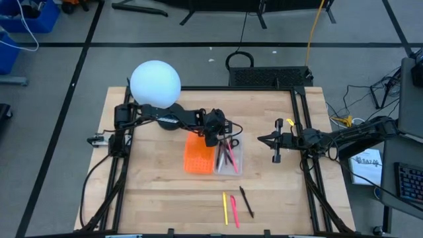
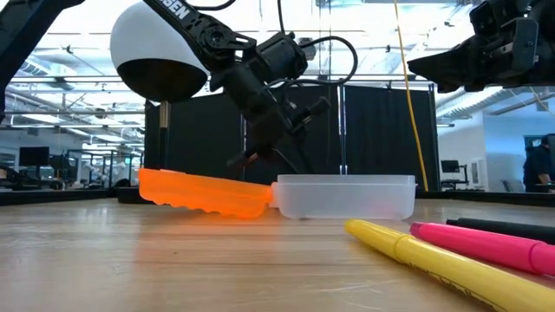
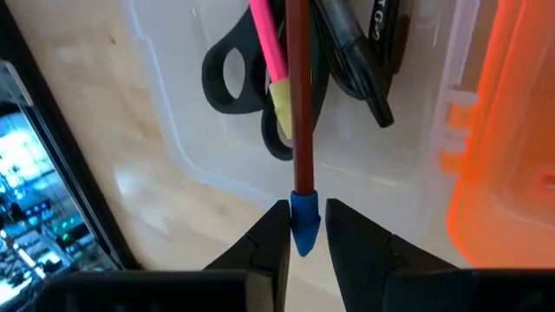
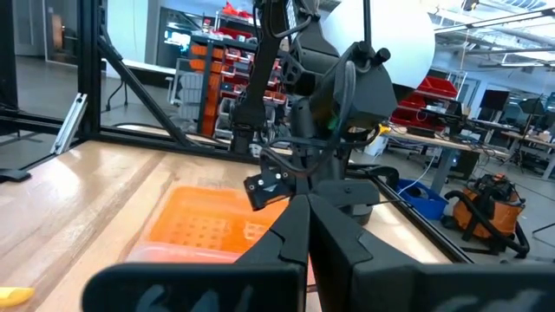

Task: Pick & place school supplies into a supply box
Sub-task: Put the brown pencil into the orange supply box, then put the black pen into the orange supply box

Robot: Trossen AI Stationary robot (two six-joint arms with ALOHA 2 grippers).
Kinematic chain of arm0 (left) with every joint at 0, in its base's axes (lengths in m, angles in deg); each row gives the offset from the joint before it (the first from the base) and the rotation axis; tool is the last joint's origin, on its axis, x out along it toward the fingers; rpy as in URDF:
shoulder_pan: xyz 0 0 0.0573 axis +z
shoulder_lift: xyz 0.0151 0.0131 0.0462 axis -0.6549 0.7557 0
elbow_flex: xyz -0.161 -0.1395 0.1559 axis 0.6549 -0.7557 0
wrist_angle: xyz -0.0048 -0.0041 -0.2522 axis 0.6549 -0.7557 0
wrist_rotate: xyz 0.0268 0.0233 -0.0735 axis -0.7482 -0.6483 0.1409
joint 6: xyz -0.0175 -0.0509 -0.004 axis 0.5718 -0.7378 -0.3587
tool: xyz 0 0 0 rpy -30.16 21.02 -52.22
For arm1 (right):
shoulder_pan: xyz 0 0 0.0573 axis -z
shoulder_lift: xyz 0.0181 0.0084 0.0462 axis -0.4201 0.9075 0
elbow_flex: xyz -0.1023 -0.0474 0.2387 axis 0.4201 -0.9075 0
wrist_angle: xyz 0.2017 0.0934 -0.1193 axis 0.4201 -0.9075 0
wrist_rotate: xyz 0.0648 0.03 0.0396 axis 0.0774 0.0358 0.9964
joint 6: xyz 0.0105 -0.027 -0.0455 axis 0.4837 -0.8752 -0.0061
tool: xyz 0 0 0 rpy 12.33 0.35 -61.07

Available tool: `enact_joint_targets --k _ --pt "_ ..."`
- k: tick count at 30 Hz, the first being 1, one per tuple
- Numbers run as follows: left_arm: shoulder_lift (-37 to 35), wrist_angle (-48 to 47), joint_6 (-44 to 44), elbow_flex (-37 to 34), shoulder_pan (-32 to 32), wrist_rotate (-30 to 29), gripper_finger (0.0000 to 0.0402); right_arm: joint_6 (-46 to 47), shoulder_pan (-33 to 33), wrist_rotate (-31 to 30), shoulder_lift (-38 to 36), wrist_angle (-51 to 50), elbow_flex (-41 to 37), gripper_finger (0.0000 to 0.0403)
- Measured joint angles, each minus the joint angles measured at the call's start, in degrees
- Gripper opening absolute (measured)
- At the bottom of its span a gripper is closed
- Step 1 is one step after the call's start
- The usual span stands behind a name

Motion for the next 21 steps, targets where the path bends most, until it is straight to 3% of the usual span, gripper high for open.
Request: enact_joint_targets --k 16,21 --pt "-0.04 1.78 0.02 0.0 -3.86 -1.32 0.0085 0.42 0.0 0.04 0.0 -0.04 0.0 0.0" --pt "-0.76 4.29 0.03 0.0 -4.86 -8.67 0.0085 0.42 0.0 0.04 0.0 -0.04 0.0 0.0"
